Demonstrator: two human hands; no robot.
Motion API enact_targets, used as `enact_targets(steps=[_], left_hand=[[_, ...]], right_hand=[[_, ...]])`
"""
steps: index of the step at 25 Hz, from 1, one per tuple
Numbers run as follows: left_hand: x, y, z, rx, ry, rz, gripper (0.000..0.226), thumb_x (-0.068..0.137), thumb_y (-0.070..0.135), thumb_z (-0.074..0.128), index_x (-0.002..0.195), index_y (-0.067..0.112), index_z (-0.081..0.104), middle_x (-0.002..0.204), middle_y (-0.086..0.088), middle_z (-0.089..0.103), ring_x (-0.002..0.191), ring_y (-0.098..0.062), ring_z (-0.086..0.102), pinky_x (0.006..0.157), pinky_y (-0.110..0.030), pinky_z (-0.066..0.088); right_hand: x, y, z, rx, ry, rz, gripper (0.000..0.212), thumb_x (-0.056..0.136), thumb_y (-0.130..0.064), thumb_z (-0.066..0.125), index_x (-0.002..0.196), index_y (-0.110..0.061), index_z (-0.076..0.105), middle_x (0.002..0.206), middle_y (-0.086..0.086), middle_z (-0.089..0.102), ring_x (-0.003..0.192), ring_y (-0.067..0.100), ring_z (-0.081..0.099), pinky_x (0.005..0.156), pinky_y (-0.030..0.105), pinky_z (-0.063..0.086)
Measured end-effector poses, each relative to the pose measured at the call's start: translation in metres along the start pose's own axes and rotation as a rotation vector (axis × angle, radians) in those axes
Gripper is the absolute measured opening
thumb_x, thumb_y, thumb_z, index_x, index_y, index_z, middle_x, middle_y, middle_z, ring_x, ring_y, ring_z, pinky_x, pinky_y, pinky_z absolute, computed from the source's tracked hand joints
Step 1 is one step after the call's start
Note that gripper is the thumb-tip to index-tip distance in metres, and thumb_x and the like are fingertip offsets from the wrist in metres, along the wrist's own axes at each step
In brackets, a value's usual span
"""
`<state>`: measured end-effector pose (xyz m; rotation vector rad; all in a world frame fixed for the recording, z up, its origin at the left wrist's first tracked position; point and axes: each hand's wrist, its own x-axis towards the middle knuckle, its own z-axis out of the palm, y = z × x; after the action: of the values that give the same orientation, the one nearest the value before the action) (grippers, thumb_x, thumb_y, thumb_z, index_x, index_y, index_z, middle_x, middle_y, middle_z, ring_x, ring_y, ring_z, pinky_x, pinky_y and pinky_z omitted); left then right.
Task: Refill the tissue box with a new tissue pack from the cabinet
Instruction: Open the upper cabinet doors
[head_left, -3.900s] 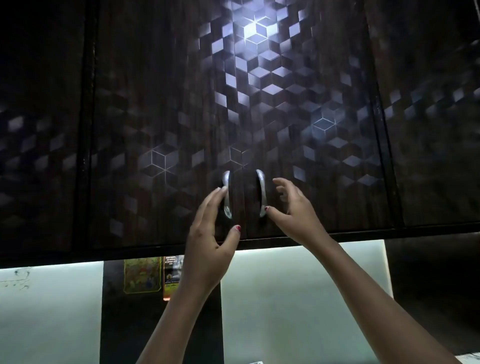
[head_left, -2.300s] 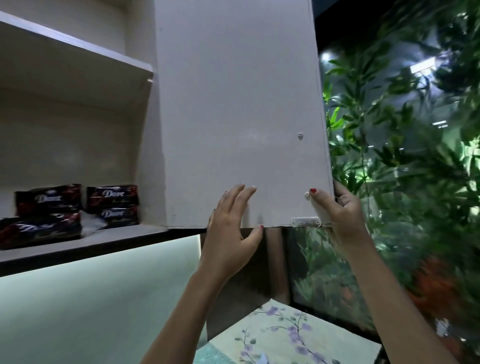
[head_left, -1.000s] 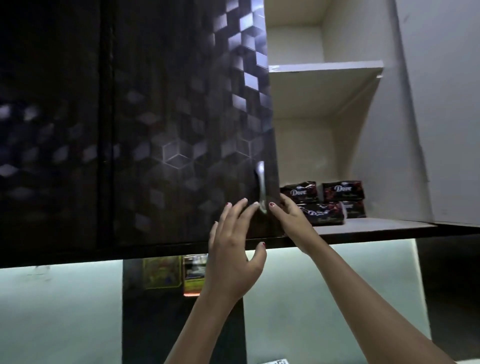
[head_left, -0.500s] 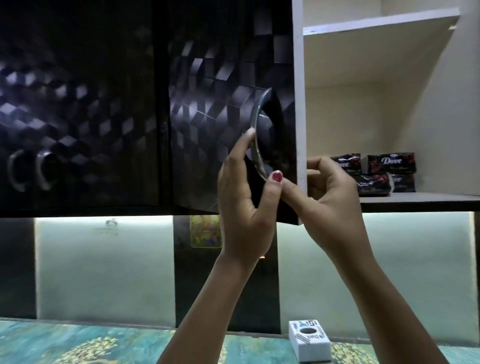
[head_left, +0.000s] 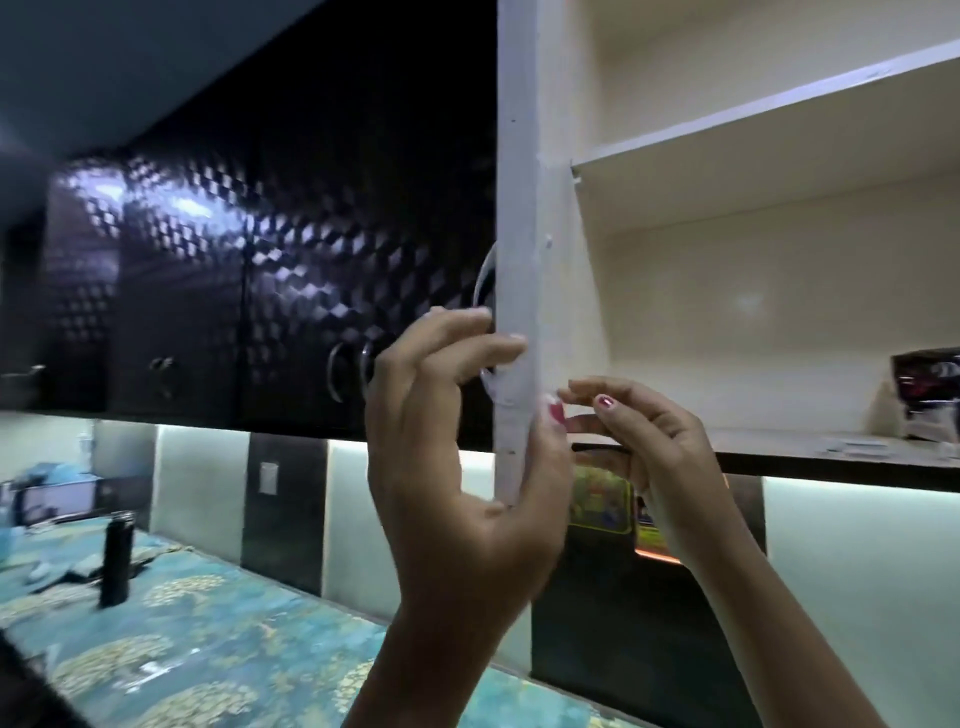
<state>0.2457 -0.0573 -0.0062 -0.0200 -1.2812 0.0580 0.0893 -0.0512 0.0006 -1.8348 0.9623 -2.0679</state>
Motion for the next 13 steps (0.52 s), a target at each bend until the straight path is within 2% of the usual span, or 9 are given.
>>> enact_targets(steps=[2, 4, 5, 7, 9, 11, 13], left_hand=[[0.007, 0.018, -0.008, 0.015, -0.136, 0.099, 0.029, 0.071, 0.019, 0.059, 0.1, 0.022, 0.058, 0.109, 0.005, 0.058, 0.111, -0.01, 0.053, 0.097, -0.021, 0.043], [0.008, 0.018, 0.001, 0.145, -0.317, 0.075, 0.036, 0.071, 0.028, 0.058, 0.107, 0.023, 0.06, 0.121, 0.002, 0.059, 0.125, -0.015, 0.046, 0.108, -0.025, 0.034], [0.009, 0.01, 0.008, 0.275, -0.372, 0.023, 0.043, 0.072, 0.035, 0.055, 0.114, 0.026, 0.056, 0.132, 0.002, 0.053, 0.134, -0.018, 0.036, 0.112, -0.029, 0.024], [0.01, -0.025, 0.019, 0.581, -0.423, -0.113, 0.057, 0.076, 0.046, 0.049, 0.131, 0.031, 0.04, 0.152, -0.001, 0.027, 0.145, -0.023, 0.006, 0.111, -0.038, 0.0], [0.004, -0.07, 0.025, 0.878, -0.497, -0.175, 0.068, 0.081, 0.05, 0.045, 0.141, 0.031, 0.02, 0.158, -0.004, -0.004, 0.141, -0.028, -0.022, 0.108, -0.043, -0.022], [-0.003, -0.106, 0.03, 1.069, -0.513, -0.142, 0.076, 0.08, 0.054, 0.046, 0.143, 0.033, 0.009, 0.156, -0.006, -0.017, 0.136, -0.034, -0.031, 0.103, -0.048, -0.031], [-0.005, -0.129, 0.033, 1.091, -0.456, -0.169, 0.078, 0.078, 0.056, 0.05, 0.142, 0.035, 0.011, 0.157, -0.008, -0.01, 0.139, -0.039, -0.021, 0.105, -0.055, -0.027]], right_hand=[[0.003, 0.007, 0.009, 0.016, -0.057, 0.013, 0.025, 0.08, -0.026, 0.046, 0.087, -0.02, 0.069, 0.09, -0.004, 0.074, 0.093, 0.017, 0.067, 0.074, 0.033, 0.054], [0.006, 0.014, 0.012, -0.066, -0.081, -0.026, 0.023, 0.088, -0.018, 0.044, 0.09, -0.019, 0.067, 0.089, -0.013, 0.074, 0.091, 0.006, 0.067, 0.074, 0.022, 0.053], [0.008, 0.018, 0.012, -0.105, -0.059, -0.036, 0.023, 0.09, -0.01, 0.045, 0.092, -0.018, 0.066, 0.087, -0.013, 0.073, 0.089, 0.003, 0.067, 0.073, 0.018, 0.053], [0.011, 0.023, 0.007, -0.108, 0.036, -0.002, 0.021, 0.087, -0.005, 0.049, 0.09, -0.018, 0.065, 0.088, -0.005, 0.072, 0.086, 0.006, 0.067, 0.071, 0.019, 0.055], [0.013, 0.027, 0.0, -0.125, 0.093, 0.022, 0.02, 0.086, -0.006, 0.05, 0.088, -0.02, 0.064, 0.093, 0.001, 0.07, 0.084, 0.008, 0.068, 0.07, 0.018, 0.056], [0.015, 0.03, -0.008, -0.144, 0.1, 0.04, 0.021, 0.086, -0.007, 0.05, 0.089, -0.022, 0.063, 0.094, 0.0, 0.069, 0.086, 0.01, 0.067, 0.067, 0.017, 0.056], [0.018, 0.033, -0.013, -0.158, 0.092, 0.044, 0.021, 0.087, -0.008, 0.05, 0.088, -0.024, 0.063, 0.093, -0.002, 0.07, 0.086, 0.01, 0.066, 0.066, 0.02, 0.056]])
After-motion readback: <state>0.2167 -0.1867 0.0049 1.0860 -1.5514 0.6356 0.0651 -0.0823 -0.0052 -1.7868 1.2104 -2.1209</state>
